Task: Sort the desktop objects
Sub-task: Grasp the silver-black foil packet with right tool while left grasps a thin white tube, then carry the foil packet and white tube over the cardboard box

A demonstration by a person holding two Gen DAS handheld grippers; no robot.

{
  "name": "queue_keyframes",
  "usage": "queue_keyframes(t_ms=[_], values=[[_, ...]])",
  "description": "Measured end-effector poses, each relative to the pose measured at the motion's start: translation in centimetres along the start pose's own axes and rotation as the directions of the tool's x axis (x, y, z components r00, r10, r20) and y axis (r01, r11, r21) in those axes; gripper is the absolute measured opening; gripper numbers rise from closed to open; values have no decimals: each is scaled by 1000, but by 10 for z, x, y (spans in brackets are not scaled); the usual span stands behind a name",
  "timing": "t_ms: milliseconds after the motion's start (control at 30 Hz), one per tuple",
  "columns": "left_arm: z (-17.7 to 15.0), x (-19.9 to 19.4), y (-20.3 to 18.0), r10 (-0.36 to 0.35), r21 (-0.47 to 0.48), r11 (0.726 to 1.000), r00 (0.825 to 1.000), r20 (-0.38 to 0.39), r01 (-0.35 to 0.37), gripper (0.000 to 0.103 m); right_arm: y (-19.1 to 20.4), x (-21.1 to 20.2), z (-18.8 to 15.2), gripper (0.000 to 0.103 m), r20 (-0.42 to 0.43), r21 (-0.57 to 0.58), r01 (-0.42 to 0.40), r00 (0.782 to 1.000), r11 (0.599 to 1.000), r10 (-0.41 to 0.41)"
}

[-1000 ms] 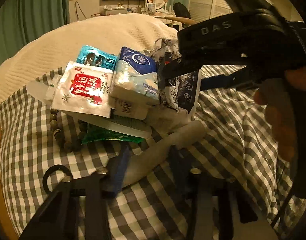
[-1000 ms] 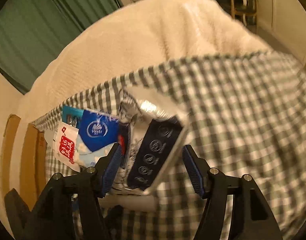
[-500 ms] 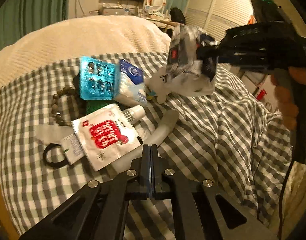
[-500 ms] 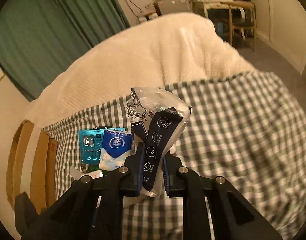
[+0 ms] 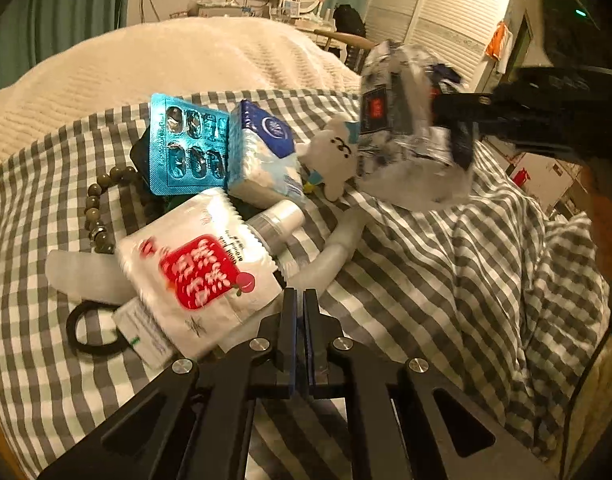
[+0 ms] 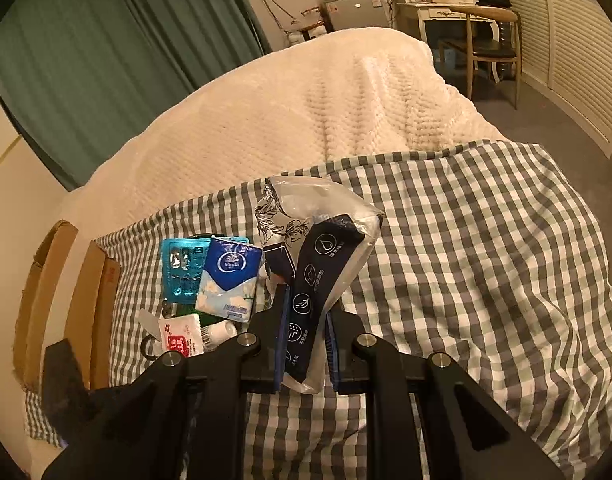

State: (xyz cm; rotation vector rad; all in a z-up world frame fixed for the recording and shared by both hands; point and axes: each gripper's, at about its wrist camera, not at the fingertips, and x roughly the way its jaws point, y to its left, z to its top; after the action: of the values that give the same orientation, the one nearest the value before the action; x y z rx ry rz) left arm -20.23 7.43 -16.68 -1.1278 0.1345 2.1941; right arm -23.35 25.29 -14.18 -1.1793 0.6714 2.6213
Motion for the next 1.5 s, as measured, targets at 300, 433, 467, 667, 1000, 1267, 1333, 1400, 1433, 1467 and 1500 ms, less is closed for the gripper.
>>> queue_keyframes(t_ms=[300,433,467,667,1000,1267,1333,1400,1433,1467,1500], values=[[16,-4,-39,55,225,972,995,86,-73,96,1,2,-6,16,-14,-6,2,1000,1000,-2],[12,10,-29,79,221,972,997,27,-83,76,3,2,-7,16,-16,-17,-4,1000,1000,4],[11,9,-24,95,215,972,995,31,-99,39,3,2,-7,16,-17,-16,-6,1000,1000,6],[-10,-7,-12,-3,102,995,1000,30,0,5,2,1,-8,16,-16,-10,-15,1000,1000,15],[-15,-15,-15,51,37,998,997,61,-53,4,15,-6,-13,17,-11,-52,-19,1000,998,18],[9,-92,-15,95,-103,992,964,247,-72,4,41,-33,-15,16,14,-96,-46,999,994,47],[24,-118,-11,106,-147,987,946,306,-63,4,55,-48,-13,16,35,-130,-35,999,991,40],[32,-151,-1,142,-195,978,926,351,-76,4,71,-60,-12,16,45,-164,-37,998,986,45],[41,-160,1,149,-205,976,922,358,-78,4,81,-67,-11,16,57,-183,-41,997,982,53],[46,-176,4,183,-228,969,907,378,-101,4,93,-75,-9,16,66,-201,-53,996,978,67],[48,-189,10,214,-242,962,894,395,-124,4,104,-81,-8,16,69,-216,-67,994,974,84]])
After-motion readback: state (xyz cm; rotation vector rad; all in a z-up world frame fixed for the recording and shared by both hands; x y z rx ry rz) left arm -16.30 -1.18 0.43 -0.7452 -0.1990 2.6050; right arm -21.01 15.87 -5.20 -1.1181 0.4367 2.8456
